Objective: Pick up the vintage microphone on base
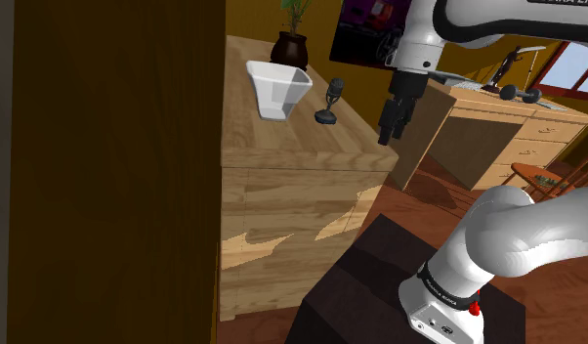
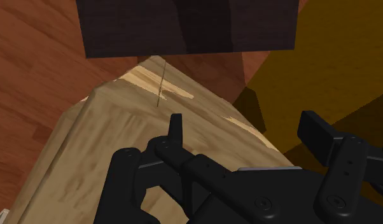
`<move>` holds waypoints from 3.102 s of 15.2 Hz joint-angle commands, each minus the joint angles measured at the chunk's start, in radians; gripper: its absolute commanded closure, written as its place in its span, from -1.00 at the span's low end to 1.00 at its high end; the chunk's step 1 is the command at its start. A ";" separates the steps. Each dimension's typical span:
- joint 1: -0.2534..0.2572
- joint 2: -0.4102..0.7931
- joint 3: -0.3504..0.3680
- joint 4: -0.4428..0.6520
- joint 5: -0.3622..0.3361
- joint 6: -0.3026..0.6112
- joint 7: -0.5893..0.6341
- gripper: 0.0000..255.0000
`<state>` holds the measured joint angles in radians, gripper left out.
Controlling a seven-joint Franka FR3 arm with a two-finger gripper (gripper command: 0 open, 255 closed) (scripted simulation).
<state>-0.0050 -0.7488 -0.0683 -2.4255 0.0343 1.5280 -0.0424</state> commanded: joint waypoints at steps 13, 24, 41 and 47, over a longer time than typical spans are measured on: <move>0.007 0.505 -0.097 0.543 -0.038 -0.091 -0.179 -1.00; -0.024 0.923 -0.141 1.092 -0.005 -0.261 -0.315 -1.00; -0.019 0.897 -0.139 0.980 -0.010 -0.175 -0.311 1.00; -0.024 0.926 -0.141 1.102 -0.004 -0.269 -0.315 1.00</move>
<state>-0.0267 0.1676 -0.2082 -1.3559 0.0285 1.2821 -0.3551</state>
